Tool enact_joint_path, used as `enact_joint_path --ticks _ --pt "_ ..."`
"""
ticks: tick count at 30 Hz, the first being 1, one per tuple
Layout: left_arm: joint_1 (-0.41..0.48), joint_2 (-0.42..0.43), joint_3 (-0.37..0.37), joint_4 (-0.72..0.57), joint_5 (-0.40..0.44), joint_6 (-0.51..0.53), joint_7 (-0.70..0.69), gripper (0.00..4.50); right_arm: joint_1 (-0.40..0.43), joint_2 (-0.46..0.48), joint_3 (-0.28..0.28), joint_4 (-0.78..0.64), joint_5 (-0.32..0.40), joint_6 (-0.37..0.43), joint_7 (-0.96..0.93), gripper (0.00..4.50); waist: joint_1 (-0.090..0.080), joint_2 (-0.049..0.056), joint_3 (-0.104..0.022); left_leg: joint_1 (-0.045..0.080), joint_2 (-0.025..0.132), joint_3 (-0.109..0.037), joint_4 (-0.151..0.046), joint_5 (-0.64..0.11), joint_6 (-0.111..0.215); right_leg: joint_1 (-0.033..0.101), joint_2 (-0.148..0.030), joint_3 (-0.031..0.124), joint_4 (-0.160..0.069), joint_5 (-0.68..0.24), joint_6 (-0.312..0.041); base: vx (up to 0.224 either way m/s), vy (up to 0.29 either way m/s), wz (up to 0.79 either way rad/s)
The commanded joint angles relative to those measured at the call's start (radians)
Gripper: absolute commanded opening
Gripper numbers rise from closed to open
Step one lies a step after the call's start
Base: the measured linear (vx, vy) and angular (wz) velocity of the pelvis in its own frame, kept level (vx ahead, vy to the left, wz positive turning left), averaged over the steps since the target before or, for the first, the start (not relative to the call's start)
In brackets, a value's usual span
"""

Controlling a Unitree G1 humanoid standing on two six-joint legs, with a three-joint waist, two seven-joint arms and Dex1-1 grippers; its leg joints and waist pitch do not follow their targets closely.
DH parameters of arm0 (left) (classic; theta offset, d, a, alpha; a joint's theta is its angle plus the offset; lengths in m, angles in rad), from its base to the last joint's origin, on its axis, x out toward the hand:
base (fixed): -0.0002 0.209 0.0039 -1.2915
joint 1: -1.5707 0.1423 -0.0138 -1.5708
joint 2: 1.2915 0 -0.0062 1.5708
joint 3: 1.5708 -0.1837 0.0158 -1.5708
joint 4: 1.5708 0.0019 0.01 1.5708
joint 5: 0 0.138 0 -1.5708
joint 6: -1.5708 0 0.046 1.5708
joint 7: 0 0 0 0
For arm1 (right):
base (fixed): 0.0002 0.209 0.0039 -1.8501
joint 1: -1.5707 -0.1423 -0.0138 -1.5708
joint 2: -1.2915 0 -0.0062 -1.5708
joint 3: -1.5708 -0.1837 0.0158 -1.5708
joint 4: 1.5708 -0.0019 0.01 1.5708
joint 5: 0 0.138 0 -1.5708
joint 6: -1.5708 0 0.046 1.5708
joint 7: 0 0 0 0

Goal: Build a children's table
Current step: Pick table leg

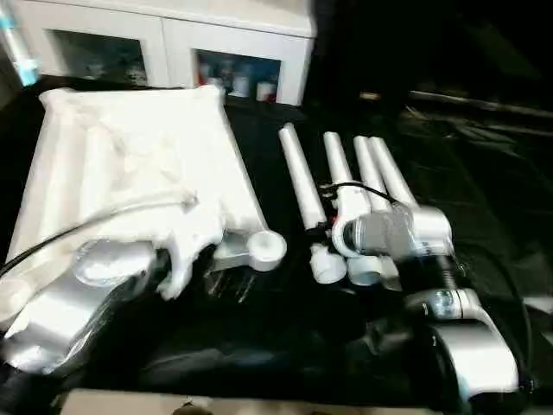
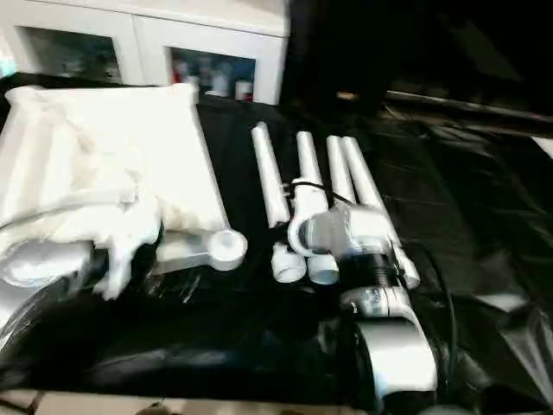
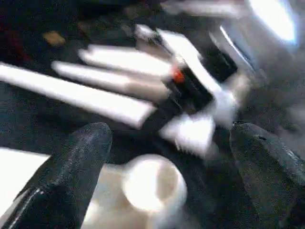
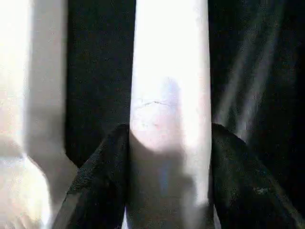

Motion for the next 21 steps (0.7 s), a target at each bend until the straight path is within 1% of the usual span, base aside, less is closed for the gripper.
enact_joint_path --ticks 1,2,3,4,5,6,7,8,9,10,11,12,13,14,15,16,17,18,19,20,21 --pt "-0.028 -0.032 0.031 0.032 -0.02 0.002 0.06 4.5 0.011 -0.026 0.003 -0.087 0.018 -0.078 0.044 1.91 0.004 0.038 -0.084 0.01 0.042 -0.003 -0.069 -0.056 -0.076 0.055 -0.075 0.052 -0.058 0.123 -0.184 0.0 0.0 0.0" --pt "-0.062 -0.095 0.067 0.06 -0.048 0.018 0.124 4.5 0.042 -0.036 0.01 -0.155 0.035 -0.129 0.101 1.91 0.005 0.037 -0.084 0.008 0.041 -0.006 -0.07 -0.051 -0.072 0.058 -0.076 0.052 -0.056 0.127 -0.185 0.0 0.0 0.0" --pt "-0.105 -0.18 0.125 0.09 -0.112 0.057 0.204 4.5 0.074 -0.033 -0.009 -0.236 0.086 -0.175 0.181 1.91 0.009 0.039 -0.083 0.005 0.04 -0.004 -0.067 -0.054 -0.063 0.06 -0.076 0.053 -0.058 0.138 -0.182 0.0 0.0 0.0" --pt "-0.105 -0.18 0.125 0.09 -0.112 0.057 0.204 4.5 0.074 -0.033 -0.009 -0.236 0.086 -0.175 0.181 1.91 0.01 0.046 -0.084 0.005 0.043 -0.004 -0.064 -0.063 -0.062 0.061 -0.079 0.055 -0.055 0.148 -0.195 0.0 0.0 0.0" --pt "-0.126 -0.223 0.156 0.106 -0.144 0.074 0.24 4.5 0.089 -0.028 -0.023 -0.274 0.116 -0.198 0.22 1.91 0.014 0.043 -0.086 0.003 0.043 -0.007 -0.066 -0.068 -0.048 0.063 -0.08 0.052 -0.058 0.145 -0.203 0.0 0.0 0.0" --pt "-0.158 -0.268 0.193 0.125 -0.191 0.132 0.281 4.5 0.115 -0.034 -0.026 -0.325 0.145 -0.223 0.273 1.91 0.016 0.039 -0.084 0.0 0.041 -0.008 -0.067 -0.068 -0.033 0.063 -0.079 0.051 -0.059 0.134 -0.207 0.0 0.0 0.0" --pt "-0.189 -0.301 0.21 0.144 -0.198 0.152 0.325 4.5 0.143 -0.047 -0.018 -0.374 0.168 -0.234 0.32 1.91 0.018 0.04 -0.083 0.001 0.041 -0.008 -0.065 -0.075 -0.023 0.064 -0.08 0.052 -0.061 0.12 -0.207 0.0 0.0 0.0" --pt "-0.246 -0.343 0.245 0.19 -0.249 0.23 0.357 4.5 0.191 -0.074 0.001 -0.446 0.196 -0.252 0.385 1.91 0.02 0.04 -0.082 0.0 0.042 -0.008 -0.065 -0.075 -0.017 0.065 -0.081 0.052 -0.064 0.113 -0.204 0.0 0.0 0.0" --pt "-0.271 -0.359 0.262 0.215 -0.285 0.271 0.358 4.5 0.21 -0.085 0.007 -0.475 0.207 -0.256 0.406 1.91 0.027 0.039 -0.084 0.003 0.04 -0.006 -0.061 -0.069 -0.004 0.064 -0.08 0.052 -0.066 0.116 -0.206 0.0 0.0 0.0" --pt "-0.291 -0.371 0.274 0.235 -0.31 0.294 0.356 4.5 0.223 -0.092 0.007 -0.499 0.222 -0.252 0.422 1.91 0.027 0.035 -0.082 0.0 0.037 -0.009 -0.063 -0.059 0.006 0.064 -0.078 0.05 -0.065 0.106 -0.211 0.0 0.0 0.0" --pt "-0.305 -0.382 0.273 0.249 -0.303 0.275 0.366 4.5 0.234 -0.098 0.001 -0.526 0.246 -0.237 0.44 1.91 0.029 0.033 -0.081 -0.001 0.037 -0.008 -0.064 -0.061 0.013 0.063 -0.078 0.05 -0.071 0.071 -0.207 0.0 0.0 0.0" --pt "-0.316 -0.39 0.274 0.257 -0.31 0.288 0.369 4.5 0.242 -0.105 -0.006 -0.547 0.273 -0.219 0.459 1.91 0.029 0.034 -0.081 0.0 0.039 -0.009 -0.063 -0.059 0.013 0.063 -0.079 0.05 -0.072 0.058 -0.205 0.0 0.0 0.0" --pt "-0.319 -0.393 0.275 0.258 -0.314 0.291 0.369 4.5 0.244 -0.107 -0.007 -0.553 0.279 -0.216 0.465 1.91 0.026 0.034 -0.081 -0.002 0.04 -0.01 -0.064 -0.061 0.017 0.065 -0.081 0.049 -0.073 0.036 -0.201 0.0 0.0 0.0" --pt "-0.332 -0.412 0.284 0.259 -0.346 0.318 0.375 4.5 0.258 -0.118 -0.007 -0.578 0.3 -0.21 0.49 1.91 0.025 0.034 -0.081 -0.001 0.04 -0.009 -0.063 -0.059 0.019 0.064 -0.08 0.05 -0.074 0.032 -0.201 0.0 0.0 0.0" --pt "-0.338 -0.425 0.293 0.254 -0.378 0.339 0.379 4.5 0.266 -0.129 0.001 -0.588 0.302 -0.208 0.502 1.91 0.025 0.033 -0.081 -0.002 0.039 -0.009 -0.062 -0.056 0.023 0.063 -0.08 0.05 -0.074 0.023 -0.2 0.0 0.0 0.0" --pt "-0.345 -0.448 0.311 0.242 -0.425 0.364 0.395 4.5 0.28 -0.147 0.019 -0.597 0.291 -0.221 0.519 1.91 0.027 0.037 -0.082 -0.002 0.039 -0.009 -0.06 -0.046 0.02 0.062 -0.082 0.05 -0.074 0.029 -0.206 0.0 0.0 0.0" --pt "-0.346 -0.453 0.315 0.24 -0.432 0.365 0.398 4.5 0.282 -0.151 0.024 -0.598 0.286 -0.225 0.522 1.91 0.026 0.034 -0.082 -0.003 0.039 -0.007 -0.058 -0.046 0.019 0.063 -0.081 0.05 -0.074 0.035 -0.213 0.0 0.0 0.0" --pt "-0.351 -0.462 0.326 0.236 -0.447 0.376 0.407 4.5 0.289 -0.16 0.034 -0.602 0.28 -0.234 0.528 1.91 0.028 0.033 -0.082 -0.004 0.039 -0.008 -0.059 -0.044 0.023 0.065 -0.08 0.049 -0.075 0.035 -0.216 0.0 0.0 0.0" --pt "-0.363 -0.477 0.35 0.233 -0.476 0.411 0.429 4.5 0.302 -0.178 0.057 -0.612 0.269 -0.251 0.545 1.91 0.028 0.038 -0.083 -0.004 0.039 -0.009 -0.058 -0.044 0.023 0.063 -0.08 0.048 -0.073 0.041 -0.217 0.0 0.0 0.0" --pt "-0.363 -0.477 0.35 0.233 -0.476 0.411 0.429 4.5 0.302 -0.178 0.057 -0.612 0.269 -0.251 0.545 1.91 0.028 0.035 -0.082 -0.004 0.039 -0.009 -0.057 -0.046 0.026 0.063 -0.08 0.048 -0.075 0.042 -0.217 0.0 0.0 0.0" --pt "-0.37 -0.482 0.357 0.23 -0.489 0.43 0.437 4.5 0.31 -0.187 0.069 -0.618 0.266 -0.258 0.551 1.91 0.026 0.032 -0.081 -0.007 0.038 -0.01 -0.06 -0.048 0.03 0.065 -0.079 0.048 -0.077 0.028 -0.215 0.0 0.0 0.0"
